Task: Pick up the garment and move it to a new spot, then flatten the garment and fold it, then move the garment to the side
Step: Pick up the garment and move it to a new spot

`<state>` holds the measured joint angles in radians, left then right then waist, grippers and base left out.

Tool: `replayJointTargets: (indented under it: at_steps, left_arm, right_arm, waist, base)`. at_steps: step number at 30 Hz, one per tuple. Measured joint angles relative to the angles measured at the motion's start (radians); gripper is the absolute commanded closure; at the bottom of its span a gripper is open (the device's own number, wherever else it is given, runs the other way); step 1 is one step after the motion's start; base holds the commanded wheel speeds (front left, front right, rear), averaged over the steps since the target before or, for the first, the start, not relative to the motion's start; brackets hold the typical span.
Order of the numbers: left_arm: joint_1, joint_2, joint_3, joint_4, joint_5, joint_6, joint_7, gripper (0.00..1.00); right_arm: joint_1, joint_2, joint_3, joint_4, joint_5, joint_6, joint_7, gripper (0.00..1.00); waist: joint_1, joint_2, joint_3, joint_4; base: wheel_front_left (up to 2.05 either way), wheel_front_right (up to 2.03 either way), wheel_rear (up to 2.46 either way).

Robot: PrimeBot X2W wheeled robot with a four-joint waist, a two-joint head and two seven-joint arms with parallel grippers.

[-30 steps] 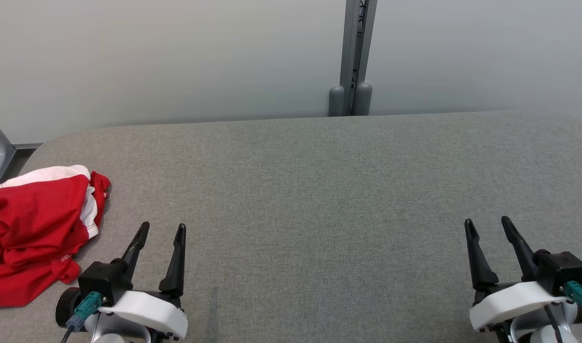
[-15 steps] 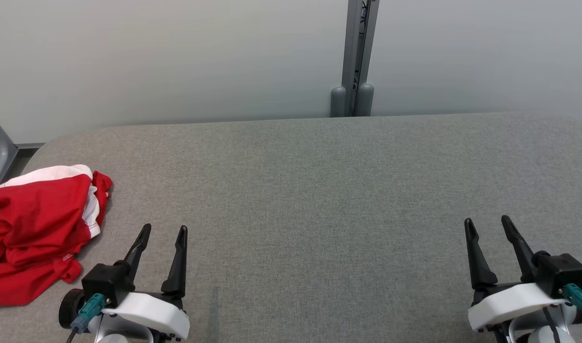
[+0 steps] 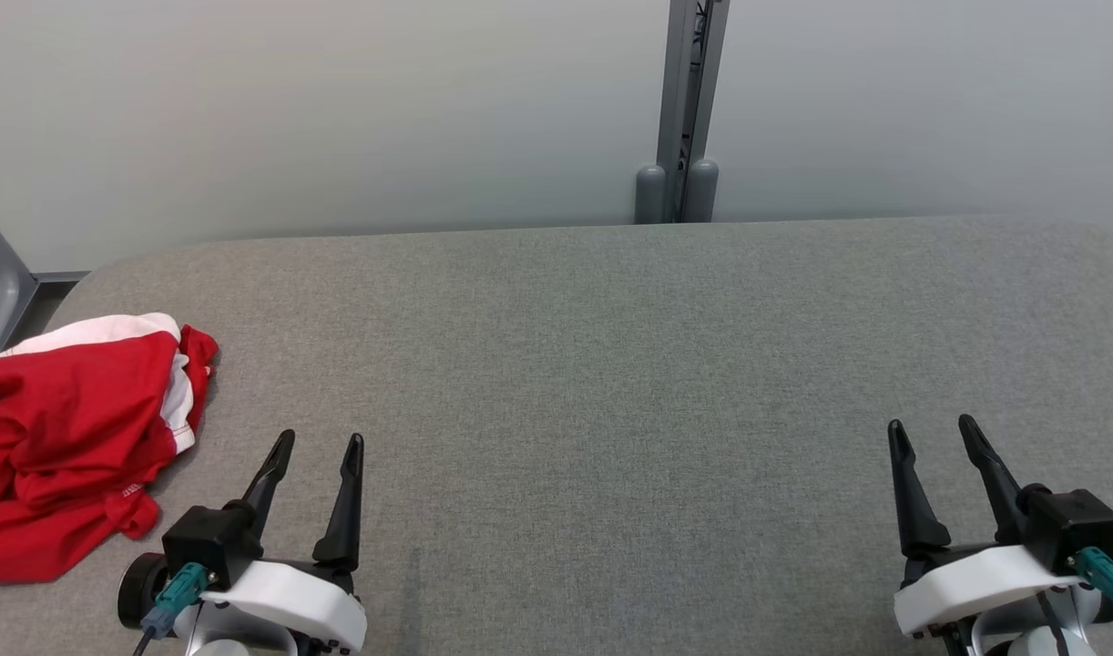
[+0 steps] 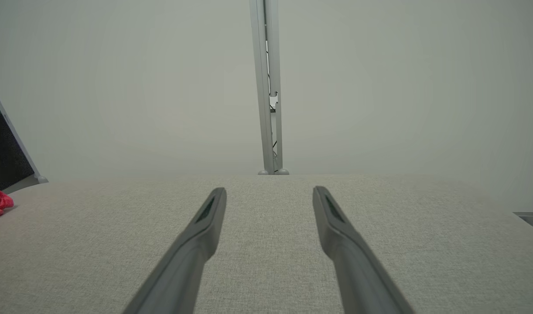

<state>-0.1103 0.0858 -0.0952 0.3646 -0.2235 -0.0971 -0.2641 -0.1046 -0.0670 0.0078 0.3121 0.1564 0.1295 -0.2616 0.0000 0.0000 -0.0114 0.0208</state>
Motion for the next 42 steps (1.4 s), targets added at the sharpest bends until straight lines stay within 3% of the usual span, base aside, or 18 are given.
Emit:
replayJointTargets:
  at_steps: [8, 16, 42]
  left_arm:
    - [-0.004, -0.005, 0.002, 0.0, -0.008, -0.007, 0.0, 0.0]
    - [-0.021, -0.006, 0.029, -0.001, -0.021, -0.007, 0.0, 0.0]
    - [-0.021, 0.007, 0.134, -0.015, -0.019, -0.002, 0.0, 0.0]
  right_arm:
    - [0.002, 0.001, -0.005, 0.0, 0.011, 0.0, 0.0, 0.0]
    - [0.003, 0.001, -0.01, -0.013, 0.001, 0.0, 0.0, 0.0]
    - [-0.009, 0.008, 0.061, -0.035, -0.034, 0.001, 0.0, 0.0]
  waist:
    - [0.0, 0.0, 0.001, 0.011]
    - [0.0, 0.0, 0.004, 0.067]
    - [0.0, 0.0, 0.011, 0.428]
  base:
    - [0.0, 0.0, 0.0]
    - [0.0, 0.0, 0.0]
    - [0.0, 0.0, 0.0]
